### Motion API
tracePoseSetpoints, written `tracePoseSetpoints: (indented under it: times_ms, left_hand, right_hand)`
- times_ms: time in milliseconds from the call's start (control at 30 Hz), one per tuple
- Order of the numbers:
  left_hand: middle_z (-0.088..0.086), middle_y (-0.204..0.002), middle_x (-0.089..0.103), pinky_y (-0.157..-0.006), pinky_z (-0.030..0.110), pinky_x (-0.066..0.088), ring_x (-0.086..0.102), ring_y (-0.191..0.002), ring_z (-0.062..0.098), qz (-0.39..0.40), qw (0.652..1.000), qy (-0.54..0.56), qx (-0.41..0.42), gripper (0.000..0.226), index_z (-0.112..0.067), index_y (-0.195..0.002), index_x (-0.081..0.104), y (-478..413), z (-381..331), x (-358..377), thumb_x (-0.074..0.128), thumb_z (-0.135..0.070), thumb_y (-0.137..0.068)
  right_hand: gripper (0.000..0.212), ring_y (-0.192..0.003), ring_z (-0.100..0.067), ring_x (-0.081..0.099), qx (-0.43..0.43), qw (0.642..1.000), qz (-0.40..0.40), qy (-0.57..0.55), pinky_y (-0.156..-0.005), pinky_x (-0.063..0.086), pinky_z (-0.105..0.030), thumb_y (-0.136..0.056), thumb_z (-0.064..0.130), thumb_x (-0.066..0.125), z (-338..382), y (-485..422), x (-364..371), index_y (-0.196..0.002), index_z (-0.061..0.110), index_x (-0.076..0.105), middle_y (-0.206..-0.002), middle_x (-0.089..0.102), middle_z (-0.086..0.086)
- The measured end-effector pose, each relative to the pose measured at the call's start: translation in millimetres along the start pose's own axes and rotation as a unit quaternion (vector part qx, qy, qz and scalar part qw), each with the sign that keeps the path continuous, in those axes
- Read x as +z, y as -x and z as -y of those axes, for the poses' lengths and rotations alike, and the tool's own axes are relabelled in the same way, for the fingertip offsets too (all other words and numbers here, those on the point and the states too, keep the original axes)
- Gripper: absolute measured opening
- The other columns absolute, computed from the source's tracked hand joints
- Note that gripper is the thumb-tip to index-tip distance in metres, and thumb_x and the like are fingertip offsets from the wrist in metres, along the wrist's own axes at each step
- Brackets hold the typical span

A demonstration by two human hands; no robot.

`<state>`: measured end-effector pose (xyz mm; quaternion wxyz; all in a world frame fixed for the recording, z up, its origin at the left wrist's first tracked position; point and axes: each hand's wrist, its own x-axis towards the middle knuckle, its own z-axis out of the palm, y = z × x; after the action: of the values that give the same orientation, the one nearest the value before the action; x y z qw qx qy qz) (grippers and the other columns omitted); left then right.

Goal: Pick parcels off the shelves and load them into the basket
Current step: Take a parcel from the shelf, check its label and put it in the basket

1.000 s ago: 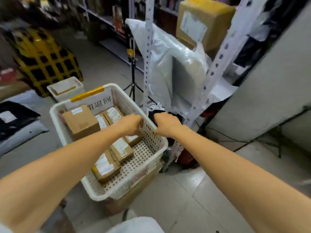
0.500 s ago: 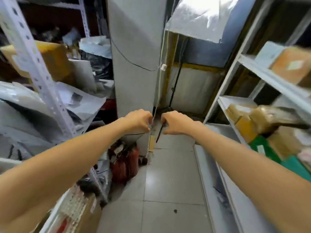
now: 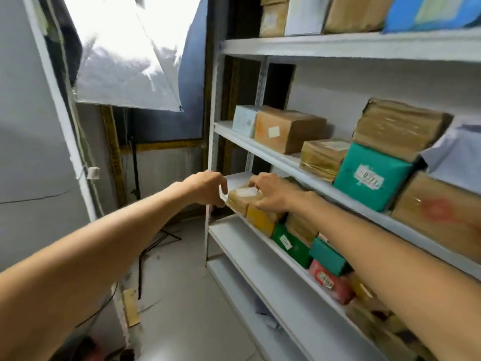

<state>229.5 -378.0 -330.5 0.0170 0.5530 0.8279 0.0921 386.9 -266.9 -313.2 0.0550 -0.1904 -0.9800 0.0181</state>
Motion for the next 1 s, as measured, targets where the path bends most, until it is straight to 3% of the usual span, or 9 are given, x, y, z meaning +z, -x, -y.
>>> tracePoseSetpoints:
  times_ms: [167,300,467,667,800,1000]
  left_hand:
    - [-0.002,-0.106,0.066,-0.075,0.029,0.052,0.062,-0.09,0.015,0.014,0.994,-0.004,0.108,0.035,-0.025,-0.11,0.065,-66.0,0.2,-32.8,0.075,-0.034,-0.078]
    - [-0.005,-0.101,0.063,-0.057,0.018,0.039,0.054,-0.083,0.011,0.013,0.983,-0.023,0.18,0.037,-0.024,-0.113,0.063,-101.8,-4.8,-39.9,0.074,-0.037,-0.08]
    - [0.001,-0.11,0.065,-0.083,0.036,0.054,0.061,-0.094,0.019,0.043,0.973,-0.009,0.226,0.043,-0.027,-0.116,0.061,-145.1,-17.9,-26.2,0.074,-0.042,-0.078]
    - [0.0,-0.109,0.066,-0.082,0.036,0.054,0.062,-0.096,0.021,0.033,0.956,-0.026,0.291,0.039,-0.026,-0.115,0.062,-188.4,-39.5,-16.9,0.072,-0.039,-0.08]
    - [-0.005,-0.1,0.069,-0.074,0.03,0.051,0.062,-0.092,0.017,0.027,0.953,-0.025,0.299,0.039,-0.027,-0.114,0.06,-224.1,-55.4,-25.0,0.071,-0.043,-0.08]
    - [-0.004,-0.11,0.063,-0.07,0.024,0.045,0.057,-0.093,0.015,-0.006,0.949,-0.035,0.312,0.042,-0.028,-0.118,0.06,-270.6,-65.5,-26.9,0.067,-0.049,-0.082]
  right_hand:
    - [0.048,-0.109,-0.024,0.056,0.115,0.993,-0.032,-0.004,-0.09,0.052,-0.041,-0.08,0.023,0.069,-14.0,-21.7,-40.9,-0.125,0.015,0.054,-0.123,0.057,-0.007]
    - [0.044,-0.106,-0.024,0.056,0.199,0.979,-0.054,-0.004,-0.088,0.052,-0.037,-0.084,0.021,0.069,-21.6,-25.6,-47.8,-0.124,0.011,0.053,-0.12,0.055,-0.007]
    - [0.042,-0.099,-0.021,0.053,0.302,0.953,-0.032,0.018,-0.079,0.049,-0.033,-0.085,0.023,0.066,-46.7,-25.9,-41.9,-0.122,0.014,0.05,-0.116,0.052,-0.006]
    - [0.039,-0.106,-0.025,0.055,0.343,0.939,-0.014,0.038,-0.09,0.049,-0.04,-0.083,0.024,0.066,-80.7,-38.7,-47.3,-0.117,0.013,0.054,-0.121,0.055,-0.008]
    - [0.035,-0.107,-0.025,0.054,0.359,0.932,0.003,0.04,-0.09,0.049,-0.04,-0.085,0.023,0.065,-96.4,-42.5,-41.9,-0.116,0.013,0.053,-0.122,0.053,-0.008]
    - [0.038,-0.109,-0.026,0.054,0.391,0.919,-0.014,0.056,-0.087,0.049,-0.038,-0.088,0.021,0.062,-116.3,-58.4,-52.4,-0.123,0.01,0.05,-0.127,0.051,-0.009]
